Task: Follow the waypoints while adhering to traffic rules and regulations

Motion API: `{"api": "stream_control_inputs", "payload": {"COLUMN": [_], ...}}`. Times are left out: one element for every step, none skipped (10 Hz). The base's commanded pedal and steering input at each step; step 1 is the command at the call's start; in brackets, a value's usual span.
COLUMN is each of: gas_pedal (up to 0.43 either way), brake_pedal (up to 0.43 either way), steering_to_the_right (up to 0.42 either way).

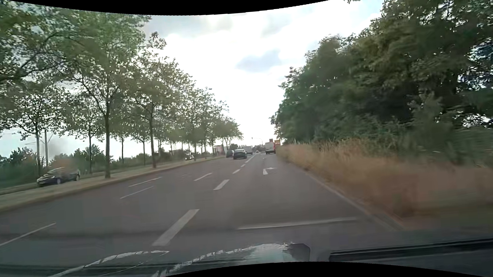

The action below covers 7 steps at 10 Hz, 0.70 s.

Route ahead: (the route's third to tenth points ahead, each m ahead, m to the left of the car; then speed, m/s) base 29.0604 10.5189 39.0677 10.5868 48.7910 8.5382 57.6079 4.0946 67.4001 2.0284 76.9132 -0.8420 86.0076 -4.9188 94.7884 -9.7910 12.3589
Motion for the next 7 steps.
{"api": "stream_control_inputs", "payload": {"gas_pedal": [0.130, 0.150, 0.150, 0.150, 0.150, 0.150, 0.138], "brake_pedal": [0.000, 0.000, 0.000, 0.000, 0.000, 0.000, 0.000], "steering_to_the_right": [-0.002, -0.002, -0.002, -0.002, -0.002, -0.002, -0.002]}}
